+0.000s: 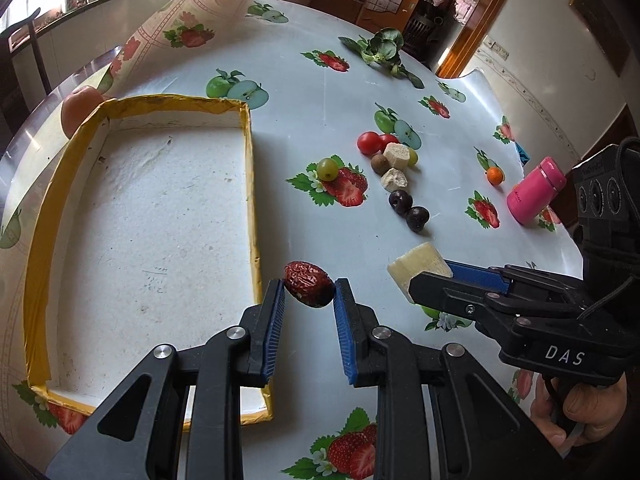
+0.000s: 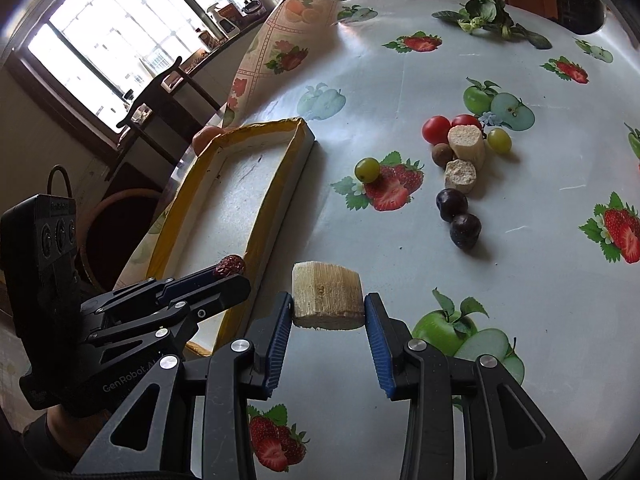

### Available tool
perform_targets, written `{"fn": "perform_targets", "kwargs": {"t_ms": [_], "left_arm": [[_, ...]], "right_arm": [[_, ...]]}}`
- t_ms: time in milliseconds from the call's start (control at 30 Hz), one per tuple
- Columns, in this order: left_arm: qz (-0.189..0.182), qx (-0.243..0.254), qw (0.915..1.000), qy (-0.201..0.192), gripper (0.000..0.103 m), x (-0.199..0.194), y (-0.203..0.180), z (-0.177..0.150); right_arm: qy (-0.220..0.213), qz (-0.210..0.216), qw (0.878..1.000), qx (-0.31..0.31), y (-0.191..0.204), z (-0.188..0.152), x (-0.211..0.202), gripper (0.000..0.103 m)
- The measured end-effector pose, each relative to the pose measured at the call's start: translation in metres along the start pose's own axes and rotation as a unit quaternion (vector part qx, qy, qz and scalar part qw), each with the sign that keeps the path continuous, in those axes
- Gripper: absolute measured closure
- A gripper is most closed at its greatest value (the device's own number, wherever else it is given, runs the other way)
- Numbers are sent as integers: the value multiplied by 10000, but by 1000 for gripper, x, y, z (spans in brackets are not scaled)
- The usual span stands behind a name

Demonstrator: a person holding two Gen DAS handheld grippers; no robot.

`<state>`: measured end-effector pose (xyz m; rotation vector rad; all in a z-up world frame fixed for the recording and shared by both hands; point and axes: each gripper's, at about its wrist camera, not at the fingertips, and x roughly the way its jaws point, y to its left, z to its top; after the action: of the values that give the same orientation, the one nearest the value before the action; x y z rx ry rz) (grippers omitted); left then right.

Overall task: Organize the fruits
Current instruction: 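Carry the red date with the left tool while the right tool carries the cube into the tray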

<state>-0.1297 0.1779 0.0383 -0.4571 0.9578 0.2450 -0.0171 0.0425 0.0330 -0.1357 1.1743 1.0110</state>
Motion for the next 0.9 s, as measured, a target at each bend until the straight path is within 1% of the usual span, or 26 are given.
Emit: {"fn": "perform_targets", "kwargs": {"t_ms": [233,433,467,533,600,700,833,900], "left_arm": [[164,-196,9996,-113,81,-18,32,-6],[391,-421,9983,-99,81,-26,69,-14],[399,-484,9980,-82,83,-26,75,-15],[347,-585,9977,-60,83,-28,83,-16],[344,-484,9982,-87,83,-30,81,-14],[81,-194,9997,-124,83,-30,61,-7],[-356,375,9986,-71,83,-20,12,1],[-486,631,9968,26,83,-8,-15,3]], "right_arm": [[87,208,9994,-269,39,1,11,65],[226,445,9963,-693,84,2,31,65],[254,462,9957,-767,91,3,35,65],[247,425,9945,-924,104,2,40,65],[167,387,9943,-981,107,2,37,65],[-9,253,9964,-808,89,2,20,65],[-274,-89,9994,-208,31,-4,-15,65],[-343,-272,9990,133,0,-10,-30,65]]}}
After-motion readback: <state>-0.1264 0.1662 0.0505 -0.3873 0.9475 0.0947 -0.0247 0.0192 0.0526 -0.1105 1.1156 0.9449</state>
